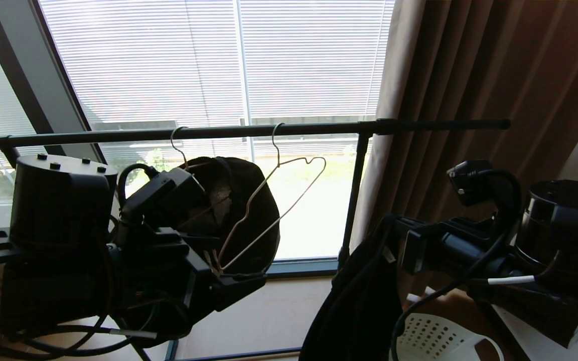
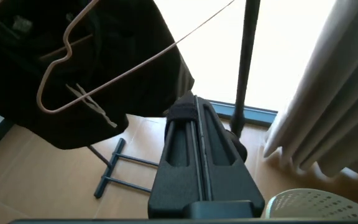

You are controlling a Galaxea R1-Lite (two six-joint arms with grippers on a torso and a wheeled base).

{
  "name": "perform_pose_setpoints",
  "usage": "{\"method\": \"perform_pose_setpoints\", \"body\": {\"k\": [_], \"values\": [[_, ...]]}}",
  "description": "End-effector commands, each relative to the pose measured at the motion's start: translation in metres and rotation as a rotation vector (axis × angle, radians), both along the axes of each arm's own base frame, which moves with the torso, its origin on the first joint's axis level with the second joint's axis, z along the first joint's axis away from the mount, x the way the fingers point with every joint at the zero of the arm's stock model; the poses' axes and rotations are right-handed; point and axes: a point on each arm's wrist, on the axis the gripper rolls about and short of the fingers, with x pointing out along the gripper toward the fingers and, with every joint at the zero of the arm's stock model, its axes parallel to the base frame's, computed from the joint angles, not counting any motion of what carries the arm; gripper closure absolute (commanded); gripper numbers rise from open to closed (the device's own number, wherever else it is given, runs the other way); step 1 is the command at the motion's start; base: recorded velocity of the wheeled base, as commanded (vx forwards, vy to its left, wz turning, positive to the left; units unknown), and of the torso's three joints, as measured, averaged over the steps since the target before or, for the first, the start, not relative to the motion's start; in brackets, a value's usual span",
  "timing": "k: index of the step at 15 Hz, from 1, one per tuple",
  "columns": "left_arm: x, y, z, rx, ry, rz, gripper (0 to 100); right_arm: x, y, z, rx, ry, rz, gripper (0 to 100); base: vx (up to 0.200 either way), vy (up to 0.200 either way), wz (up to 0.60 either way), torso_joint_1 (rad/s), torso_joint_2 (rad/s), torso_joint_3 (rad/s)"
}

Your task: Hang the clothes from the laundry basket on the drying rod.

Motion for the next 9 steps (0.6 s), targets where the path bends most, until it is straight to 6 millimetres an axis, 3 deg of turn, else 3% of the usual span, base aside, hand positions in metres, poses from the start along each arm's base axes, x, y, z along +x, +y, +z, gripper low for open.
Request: {"method": "perform_pose_setpoints", "body": {"k": [1, 4, 9], "values": [[0.039, 0.006, 0.003, 0.036, -0.034, 0.098, 0, 0.000, -0.013, 0.000, 0.000, -0.001, -0.022, 100, 0.000, 0.000, 0.00, 0.000, 0.00, 0.000], [0.079, -0.005, 0.003, 0.069, -0.061, 0.161, 0, 0.002, -0.011, -0.006, -0.014, 0.016, -0.026, 100, 0.000, 0.000, 0.00, 0.000, 0.00, 0.000], [0.130, -0.018, -0.015, 0.127, -0.070, 0.215, 0, 0.001, -0.012, -0.004, -0.027, -0.001, -0.024, 100, 0.000, 0.000, 0.00, 0.000, 0.00, 0.000]]}}
